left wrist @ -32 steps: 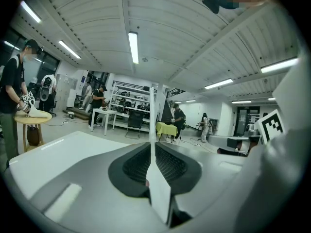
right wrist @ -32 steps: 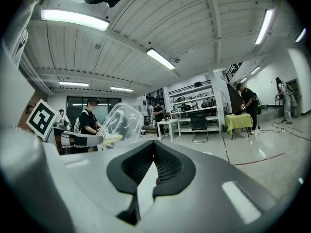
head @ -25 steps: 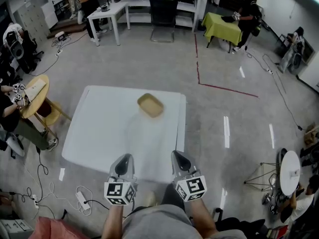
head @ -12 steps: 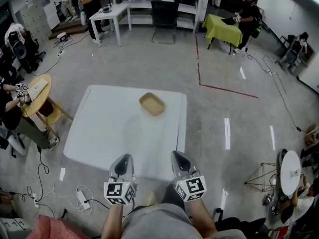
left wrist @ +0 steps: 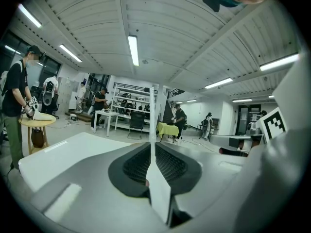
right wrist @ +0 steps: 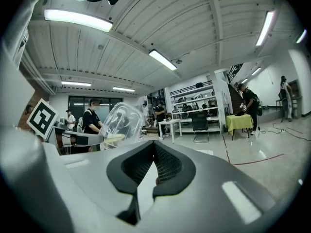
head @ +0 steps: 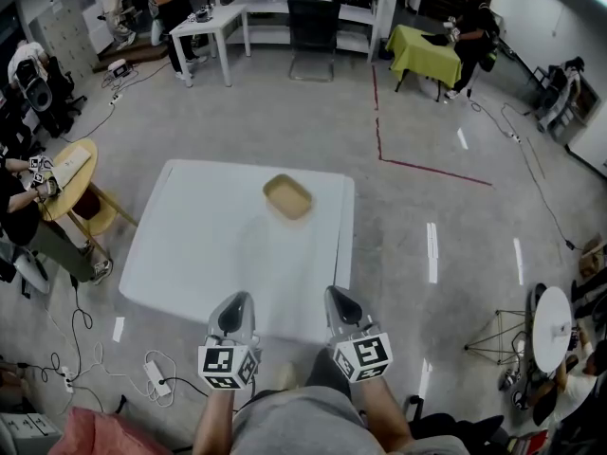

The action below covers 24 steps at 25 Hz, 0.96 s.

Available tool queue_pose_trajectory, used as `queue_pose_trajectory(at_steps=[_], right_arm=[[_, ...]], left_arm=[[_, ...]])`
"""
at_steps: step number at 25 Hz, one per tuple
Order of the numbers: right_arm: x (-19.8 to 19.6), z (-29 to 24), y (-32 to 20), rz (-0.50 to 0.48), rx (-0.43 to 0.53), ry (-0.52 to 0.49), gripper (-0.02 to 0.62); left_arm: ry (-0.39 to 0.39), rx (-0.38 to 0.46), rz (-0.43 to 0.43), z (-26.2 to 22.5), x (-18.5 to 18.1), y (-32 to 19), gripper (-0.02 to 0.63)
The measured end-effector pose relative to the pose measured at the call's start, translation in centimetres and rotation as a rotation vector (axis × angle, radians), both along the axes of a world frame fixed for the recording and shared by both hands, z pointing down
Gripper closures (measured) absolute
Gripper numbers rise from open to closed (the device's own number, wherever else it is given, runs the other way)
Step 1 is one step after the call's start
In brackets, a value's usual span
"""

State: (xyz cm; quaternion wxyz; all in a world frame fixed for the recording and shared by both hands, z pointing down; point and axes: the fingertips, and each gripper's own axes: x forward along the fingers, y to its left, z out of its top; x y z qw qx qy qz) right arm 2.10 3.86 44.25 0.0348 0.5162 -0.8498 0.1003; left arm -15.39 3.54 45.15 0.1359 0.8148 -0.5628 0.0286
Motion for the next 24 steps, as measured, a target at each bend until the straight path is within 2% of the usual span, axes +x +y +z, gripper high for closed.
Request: queue_pose_trajectory(at_steps=[24], right_arm=[[0.11,0.25,0.4,-0.002,0.008,0.006,0.592]], left_arm=[[0.008,-0.001,0.001,0.25,0.27,0.36,0.567]])
